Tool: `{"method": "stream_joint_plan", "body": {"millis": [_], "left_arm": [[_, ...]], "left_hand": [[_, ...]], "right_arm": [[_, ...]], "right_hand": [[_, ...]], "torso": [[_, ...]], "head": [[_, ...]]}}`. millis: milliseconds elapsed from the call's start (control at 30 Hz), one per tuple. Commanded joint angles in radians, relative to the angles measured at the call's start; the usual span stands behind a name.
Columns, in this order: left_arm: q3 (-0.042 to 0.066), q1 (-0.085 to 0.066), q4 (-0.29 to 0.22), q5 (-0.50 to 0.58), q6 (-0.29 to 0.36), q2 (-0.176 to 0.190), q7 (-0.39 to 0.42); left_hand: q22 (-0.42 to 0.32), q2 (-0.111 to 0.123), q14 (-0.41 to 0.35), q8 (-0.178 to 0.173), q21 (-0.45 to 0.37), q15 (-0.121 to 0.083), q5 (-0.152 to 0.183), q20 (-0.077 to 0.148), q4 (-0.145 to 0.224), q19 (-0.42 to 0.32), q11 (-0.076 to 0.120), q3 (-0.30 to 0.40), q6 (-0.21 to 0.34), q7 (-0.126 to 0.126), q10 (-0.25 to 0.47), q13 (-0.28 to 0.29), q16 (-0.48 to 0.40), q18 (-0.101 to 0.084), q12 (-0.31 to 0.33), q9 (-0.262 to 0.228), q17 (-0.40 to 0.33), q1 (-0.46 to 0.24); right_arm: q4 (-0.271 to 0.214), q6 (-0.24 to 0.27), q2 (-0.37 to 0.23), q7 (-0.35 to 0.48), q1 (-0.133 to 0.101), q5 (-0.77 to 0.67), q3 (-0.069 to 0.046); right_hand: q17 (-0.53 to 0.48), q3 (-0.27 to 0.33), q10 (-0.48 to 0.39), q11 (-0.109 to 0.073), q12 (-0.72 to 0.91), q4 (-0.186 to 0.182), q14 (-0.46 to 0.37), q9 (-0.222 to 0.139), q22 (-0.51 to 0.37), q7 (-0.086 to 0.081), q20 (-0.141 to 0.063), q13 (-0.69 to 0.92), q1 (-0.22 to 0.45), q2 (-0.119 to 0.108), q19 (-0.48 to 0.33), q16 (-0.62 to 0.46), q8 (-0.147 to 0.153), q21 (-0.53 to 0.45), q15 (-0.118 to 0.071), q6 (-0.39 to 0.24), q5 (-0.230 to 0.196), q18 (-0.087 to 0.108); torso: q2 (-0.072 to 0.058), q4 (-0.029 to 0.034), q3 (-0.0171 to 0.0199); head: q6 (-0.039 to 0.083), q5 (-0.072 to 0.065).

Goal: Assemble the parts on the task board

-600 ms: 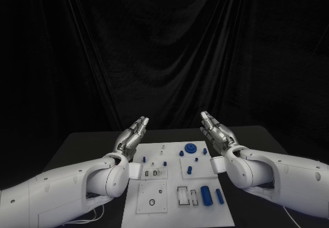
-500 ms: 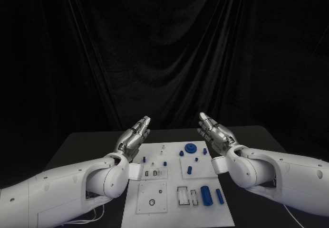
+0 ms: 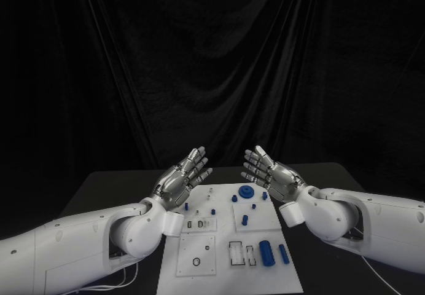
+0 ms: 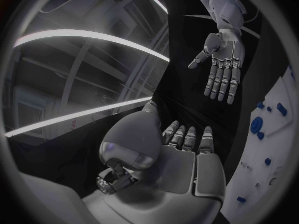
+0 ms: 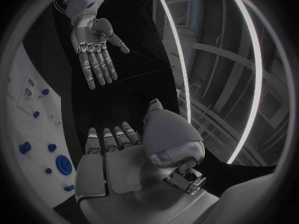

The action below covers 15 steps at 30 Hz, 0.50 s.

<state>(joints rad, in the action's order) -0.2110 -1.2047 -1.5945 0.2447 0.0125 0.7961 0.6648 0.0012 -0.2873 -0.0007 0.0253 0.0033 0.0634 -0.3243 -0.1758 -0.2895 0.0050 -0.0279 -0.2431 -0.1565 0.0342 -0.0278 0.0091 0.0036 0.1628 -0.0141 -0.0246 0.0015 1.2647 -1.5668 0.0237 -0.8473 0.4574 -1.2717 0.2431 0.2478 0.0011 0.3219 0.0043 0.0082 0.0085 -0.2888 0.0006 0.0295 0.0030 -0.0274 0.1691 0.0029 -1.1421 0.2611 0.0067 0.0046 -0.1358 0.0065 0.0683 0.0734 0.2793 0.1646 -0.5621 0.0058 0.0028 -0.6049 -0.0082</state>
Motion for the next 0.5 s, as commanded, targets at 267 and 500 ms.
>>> {"method": "stream_joint_plan", "body": {"millis": [267,500], "left_arm": [[0.000,0.001,0.081,-0.204,-0.085,0.015,0.209],[0.000,0.001,0.085,-0.227,-0.083,0.022,0.222]], "left_hand": [[0.023,0.032,0.039,0.040,0.036,0.078,-0.219,-0.071,0.102,0.050,-0.096,0.136,-0.113,0.040,-0.064,0.030,0.055,0.013,-0.158,-0.016,0.017,0.172],[0.028,0.045,0.057,0.051,0.048,0.092,-0.238,-0.086,0.140,0.067,-0.122,0.184,-0.144,0.048,-0.076,0.033,0.077,0.014,-0.208,-0.019,0.021,0.166]], "right_arm": [[-0.025,-0.136,-0.080,0.000,-0.003,-0.047,0.000],[-0.041,-0.112,-0.113,0.011,-0.003,-0.048,0.000]], "right_hand": [[0.018,-0.046,0.022,0.050,0.086,0.040,0.023,0.012,0.024,-0.019,0.059,0.020,-0.149,-0.026,0.053,0.038,-0.067,0.036,0.062,0.046,0.163,0.006],[0.034,-0.071,0.036,0.072,0.167,0.084,0.065,0.016,0.048,-0.028,0.103,0.029,-0.242,-0.040,0.150,0.117,-0.110,0.092,0.096,0.068,0.241,0.016]], "torso": [[-0.049,0.0106,-0.0061],[-0.060,0.0154,-0.0072]], "head": [[-0.130,0.011],[-0.185,0.025]]}}
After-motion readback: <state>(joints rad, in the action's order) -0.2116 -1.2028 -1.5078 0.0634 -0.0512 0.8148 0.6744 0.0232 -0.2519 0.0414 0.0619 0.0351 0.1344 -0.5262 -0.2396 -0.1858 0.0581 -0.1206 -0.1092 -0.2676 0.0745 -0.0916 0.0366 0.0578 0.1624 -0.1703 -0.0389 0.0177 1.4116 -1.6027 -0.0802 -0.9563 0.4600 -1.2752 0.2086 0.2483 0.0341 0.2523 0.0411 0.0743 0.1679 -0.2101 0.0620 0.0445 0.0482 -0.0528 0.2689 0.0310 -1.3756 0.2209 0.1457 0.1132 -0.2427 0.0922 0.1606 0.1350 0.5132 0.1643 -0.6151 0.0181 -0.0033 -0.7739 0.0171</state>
